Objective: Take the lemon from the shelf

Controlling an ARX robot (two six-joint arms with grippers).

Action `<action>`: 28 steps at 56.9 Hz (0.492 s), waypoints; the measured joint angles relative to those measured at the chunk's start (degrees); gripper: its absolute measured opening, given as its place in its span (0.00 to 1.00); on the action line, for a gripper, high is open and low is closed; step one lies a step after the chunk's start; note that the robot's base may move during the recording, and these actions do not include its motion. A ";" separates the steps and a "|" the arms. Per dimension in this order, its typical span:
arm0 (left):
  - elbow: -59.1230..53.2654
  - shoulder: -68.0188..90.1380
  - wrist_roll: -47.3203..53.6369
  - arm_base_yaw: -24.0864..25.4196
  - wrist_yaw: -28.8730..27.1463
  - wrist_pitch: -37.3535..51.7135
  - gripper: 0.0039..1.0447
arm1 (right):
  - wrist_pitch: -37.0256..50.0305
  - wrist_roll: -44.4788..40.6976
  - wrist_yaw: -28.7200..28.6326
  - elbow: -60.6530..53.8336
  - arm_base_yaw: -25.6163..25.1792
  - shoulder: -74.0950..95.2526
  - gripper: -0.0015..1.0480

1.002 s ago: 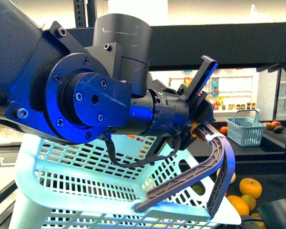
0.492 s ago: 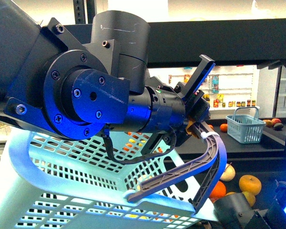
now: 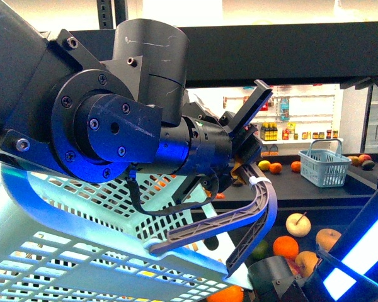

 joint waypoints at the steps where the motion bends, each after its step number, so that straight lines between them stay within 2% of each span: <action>1: 0.00 0.04 0.13 0.02 0.02 0.00 0.08 | -0.07 -0.02 0.17 0.33 0.04 0.17 0.93; 28: 0.00 0.44 2.05 0.61 -0.87 -0.26 0.07 | -7.37 2.38 1.86 15.98 0.59 9.60 0.93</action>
